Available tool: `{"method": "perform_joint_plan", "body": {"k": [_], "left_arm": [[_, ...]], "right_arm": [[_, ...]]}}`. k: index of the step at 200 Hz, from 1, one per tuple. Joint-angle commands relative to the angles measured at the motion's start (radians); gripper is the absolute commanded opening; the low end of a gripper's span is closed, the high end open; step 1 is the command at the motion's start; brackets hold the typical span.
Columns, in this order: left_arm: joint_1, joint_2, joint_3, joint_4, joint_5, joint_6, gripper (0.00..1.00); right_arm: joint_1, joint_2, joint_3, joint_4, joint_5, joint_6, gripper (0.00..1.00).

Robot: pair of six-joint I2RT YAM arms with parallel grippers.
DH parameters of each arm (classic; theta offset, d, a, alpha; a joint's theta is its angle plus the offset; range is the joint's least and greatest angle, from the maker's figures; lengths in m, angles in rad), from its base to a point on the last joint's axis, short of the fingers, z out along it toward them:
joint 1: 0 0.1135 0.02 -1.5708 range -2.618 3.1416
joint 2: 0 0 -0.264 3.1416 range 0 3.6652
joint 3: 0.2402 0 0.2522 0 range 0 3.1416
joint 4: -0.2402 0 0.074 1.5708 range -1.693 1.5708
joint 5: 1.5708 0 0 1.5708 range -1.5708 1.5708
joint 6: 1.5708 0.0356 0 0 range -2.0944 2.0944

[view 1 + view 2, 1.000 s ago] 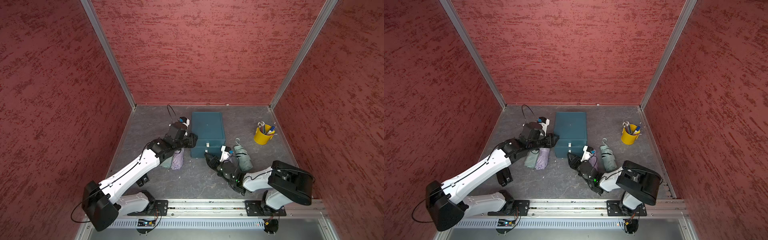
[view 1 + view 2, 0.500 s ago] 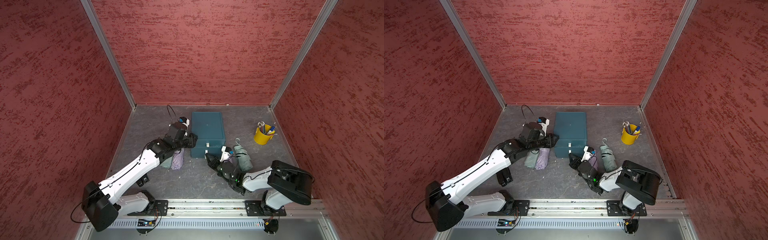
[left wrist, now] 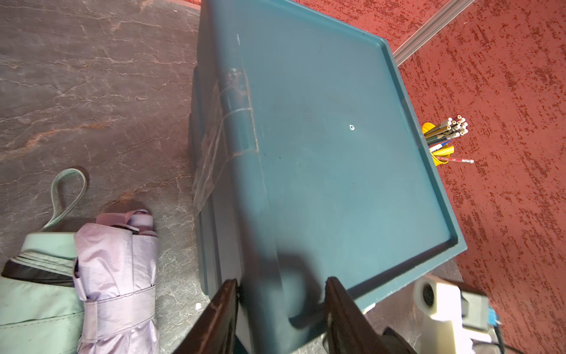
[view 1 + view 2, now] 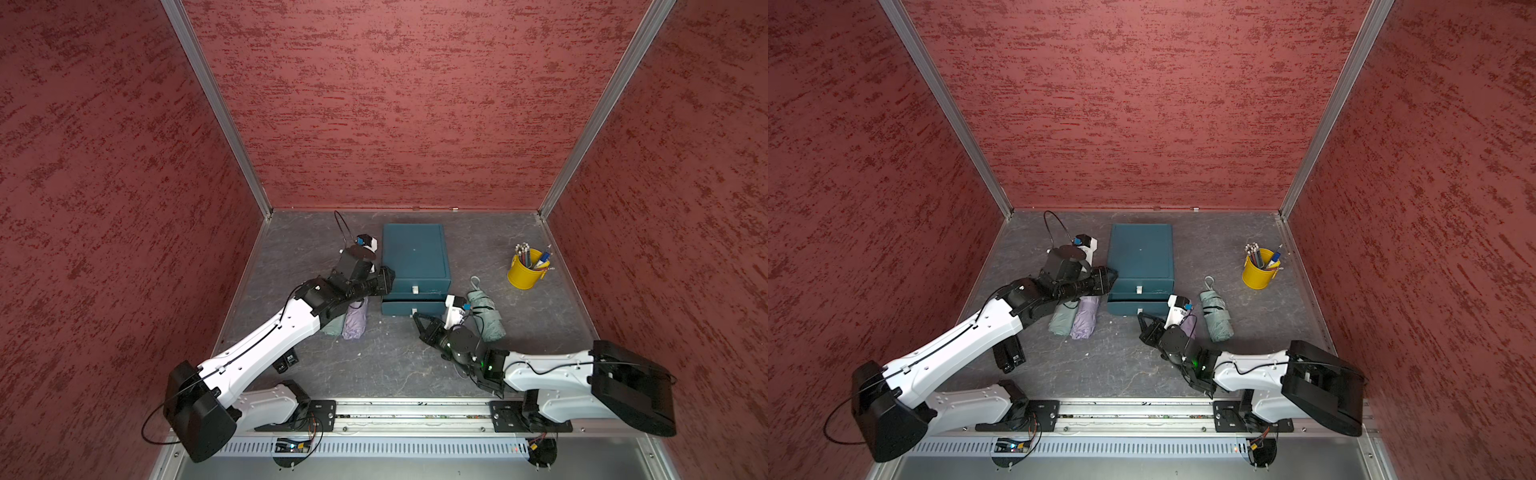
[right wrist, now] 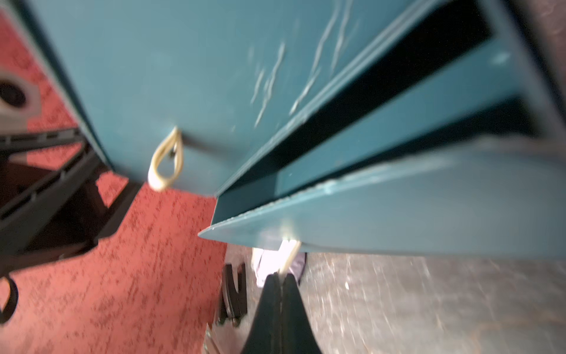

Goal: Place the umbrella in the drawer by color
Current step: Open the drawer in the storage box.

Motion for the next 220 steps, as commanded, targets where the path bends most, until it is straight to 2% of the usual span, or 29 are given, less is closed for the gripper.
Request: {"method": "perform_joint_plan", "body": {"k": [1, 32, 78, 171, 185, 201, 220], "left_arm": [[-0.005, 0.022, -0.019, -0.088, -0.024, -0.016, 0.48], [-0.003, 0.023, -0.025, -0.085, -0.032, -0.034, 0.48], [0.003, 0.024, -0.030, -0.083, -0.042, -0.056, 0.48], [0.009, 0.030, -0.023, -0.077, -0.028, -0.051, 0.49], [0.011, 0.026, -0.023, -0.077, -0.027, -0.048, 0.49], [0.015, 0.019, -0.023, -0.080, -0.021, -0.037, 0.50], [0.019, 0.011, -0.019, -0.083, -0.013, -0.026, 0.52]], "right_arm": [[0.064, -0.077, 0.005, -0.235, 0.056, -0.033, 0.00], [0.170, -0.196, 0.035, -0.478, 0.116, -0.036, 0.00], [0.266, -0.301, 0.116, -0.747, 0.119, -0.071, 0.00], [0.349, -0.268, 0.204, -0.922, 0.108, -0.112, 0.00], [0.354, -0.254, 0.247, -0.984, 0.099, -0.152, 0.27], [0.375, -0.268, 0.310, -1.123, 0.143, -0.160, 0.50], [0.388, -0.340, 0.383, -1.318, 0.217, -0.142, 0.55]]}}
